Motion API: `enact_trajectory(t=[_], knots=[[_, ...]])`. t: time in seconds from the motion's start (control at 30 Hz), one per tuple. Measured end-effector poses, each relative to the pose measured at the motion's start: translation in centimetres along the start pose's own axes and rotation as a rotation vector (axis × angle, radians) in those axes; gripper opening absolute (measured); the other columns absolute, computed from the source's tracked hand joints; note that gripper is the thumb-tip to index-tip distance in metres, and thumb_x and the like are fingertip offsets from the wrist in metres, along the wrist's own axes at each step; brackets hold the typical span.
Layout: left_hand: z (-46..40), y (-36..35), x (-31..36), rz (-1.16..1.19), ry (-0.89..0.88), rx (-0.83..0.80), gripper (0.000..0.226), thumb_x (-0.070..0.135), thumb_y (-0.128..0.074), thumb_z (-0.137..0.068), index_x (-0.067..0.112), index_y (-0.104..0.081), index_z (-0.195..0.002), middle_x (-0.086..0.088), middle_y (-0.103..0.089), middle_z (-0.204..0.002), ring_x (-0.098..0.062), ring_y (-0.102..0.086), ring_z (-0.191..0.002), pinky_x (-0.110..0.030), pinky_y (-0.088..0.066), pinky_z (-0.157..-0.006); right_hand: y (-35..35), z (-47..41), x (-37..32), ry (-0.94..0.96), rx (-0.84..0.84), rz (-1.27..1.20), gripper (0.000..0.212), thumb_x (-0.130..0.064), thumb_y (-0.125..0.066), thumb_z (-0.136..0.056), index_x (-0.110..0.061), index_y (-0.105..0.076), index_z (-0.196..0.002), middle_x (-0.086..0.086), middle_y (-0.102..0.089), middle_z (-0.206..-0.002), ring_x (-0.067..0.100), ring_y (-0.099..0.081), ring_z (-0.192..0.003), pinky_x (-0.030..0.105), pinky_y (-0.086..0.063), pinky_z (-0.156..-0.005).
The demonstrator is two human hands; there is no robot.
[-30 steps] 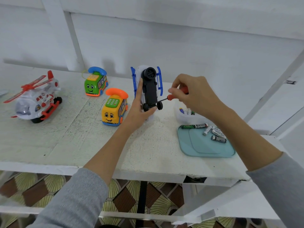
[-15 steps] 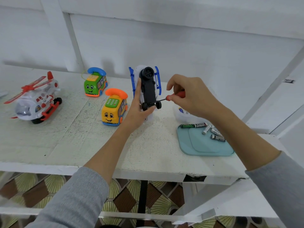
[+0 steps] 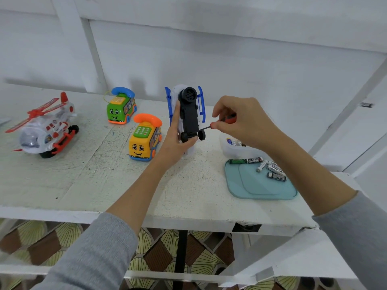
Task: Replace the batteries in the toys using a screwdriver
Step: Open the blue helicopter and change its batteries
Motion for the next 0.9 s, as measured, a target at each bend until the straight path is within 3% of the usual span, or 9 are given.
enact_trajectory(t=[0.07, 0.17, 0.23, 0.3, 0.43, 0.53, 0.6, 0.7, 0.9], knots=[[0.0, -0.1, 0.0, -0.019, 0.001, -0.001, 0.093, -0.001, -0.059, -0.09, 0.031, 0.002, -0.151, 0.034, -0.03, -0.132, -0.017, -0.057, -0.113, -0.013, -0.049, -0.08, 0.0, 0.1, -0.2, 0.019, -0.023, -0.008, 0.014, -0.004, -0.069, -0.078, -0.01, -0.063, -0.089, 0.008, -0.062, -0.077, 0.013, -0.053, -0.062, 0.014, -0.044, -0.061], [-0.1, -0.2, -0.2, -0.02, 0.002, -0.004, 0.093, 0.0, -0.06, -0.09, 0.031, 0.003, -0.152, 0.02, -0.031, -0.143, -0.021, -0.054, -0.121, -0.012, -0.047, -0.084, -0.8, 0.0, 0.1, 0.001, -0.11, 0.087, 0.017, -0.017, -0.064, -0.085, -0.013, -0.057, -0.1, -0.001, -0.059, -0.081, 0.002, -0.051, -0.066, 0.008, -0.041, -0.063], [-0.1, -0.2, -0.3, -0.019, 0.006, -0.005, 0.093, 0.001, -0.06, -0.09, 0.033, 0.004, -0.151, 0.014, -0.028, -0.146, -0.022, -0.052, -0.123, -0.012, -0.047, -0.086, -1.2, 0.0, 0.8, -0.063, -0.147, 0.14, 0.014, -0.027, -0.054, -0.092, -0.014, -0.055, -0.098, -0.011, -0.057, -0.066, 0.006, -0.055, -0.057, 0.018, -0.044, -0.059], [-0.1, -0.2, -0.3, -0.02, 0.01, -0.006, 0.094, 0.001, -0.06, -0.09, 0.034, 0.003, -0.151, 0.015, -0.027, -0.147, -0.022, -0.05, -0.126, -0.012, -0.047, -0.088, -1.0, 0.0, 1.0, -0.062, -0.116, 0.138, 0.009, -0.021, -0.053, -0.092, -0.013, -0.059, -0.092, -0.015, -0.055, -0.059, 0.011, -0.055, -0.052, 0.025, -0.046, -0.057], [-0.2, -0.1, -0.4, -0.017, 0.016, -0.008, 0.094, 0.001, -0.06, -0.09, 0.038, 0.003, -0.149, 0.009, -0.025, -0.153, -0.025, -0.05, -0.127, -0.013, -0.047, -0.092, -0.9, 0.0, 0.9, -0.008, -0.106, 0.16, 0.012, -0.011, -0.065, -0.081, -0.016, -0.063, -0.092, -0.005, -0.06, -0.071, 0.004, -0.052, -0.062, 0.036, -0.051, -0.07], [-0.2, -0.1, -0.3, -0.034, 0.011, -0.005, 0.093, 0.0, -0.06, -0.09, 0.035, 0.003, -0.15, 0.013, -0.027, -0.149, -0.023, -0.05, -0.126, -0.013, -0.047, -0.091, -1.5, 0.0, 0.5, 0.044, -0.132, 0.205, 0.015, -0.008, -0.062, -0.079, -0.015, -0.068, -0.091, 0.0, -0.059, -0.079, 0.016, -0.056, -0.072, 0.041, -0.051, -0.072], [-0.2, -0.2, -0.3, -0.041, -0.002, -0.006, 0.093, 0.0, -0.06, -0.09, 0.035, 0.003, -0.15, 0.02, -0.027, -0.143, -0.024, -0.049, -0.127, -0.015, -0.047, -0.092, -1.6, 0.0, 0.4, 0.036, -0.125, 0.268, 0.012, -0.017, -0.061, -0.082, -0.015, -0.07, -0.091, -0.001, -0.059, -0.078, 0.018, -0.056, -0.074, 0.038, -0.051, -0.072], [-0.1, -0.1, -0.5, -0.032, 0.012, -0.011, 0.093, 0.001, -0.059, -0.091, 0.039, 0.003, -0.148, 0.025, -0.025, -0.143, -0.024, -0.049, -0.128, -0.015, -0.047, -0.092, -1.9, 0.1, 0.6, 0.007, -0.169, 0.374, 0.024, -0.031, -0.053, -0.092, -0.016, -0.069, -0.1, -0.01, -0.051, -0.062, 0.017, -0.054, -0.071, 0.027, -0.044, -0.068], [0.0, -0.1, -0.8, -0.047, 0.029, -0.031, 0.092, 0.003, -0.059, -0.091, 0.045, 0.0, -0.147, 0.031, -0.026, -0.14, -0.017, -0.05, -0.124, -0.018, -0.049, -0.09, -1.0, 0.3, 1.6, -0.053, -0.184, 0.371, 0.017, -0.028, -0.055, -0.09, -0.022, -0.07, -0.092, -0.021, -0.043, -0.057, 0.007, -0.045, -0.059, 0.018, -0.034, -0.055]])
Point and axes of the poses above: each hand's wrist, its own z-axis away from the middle knuckle, its own y-axis out of the back of the hand, x = y × z, the point moved 9 cm from there along -z, towards the middle knuckle
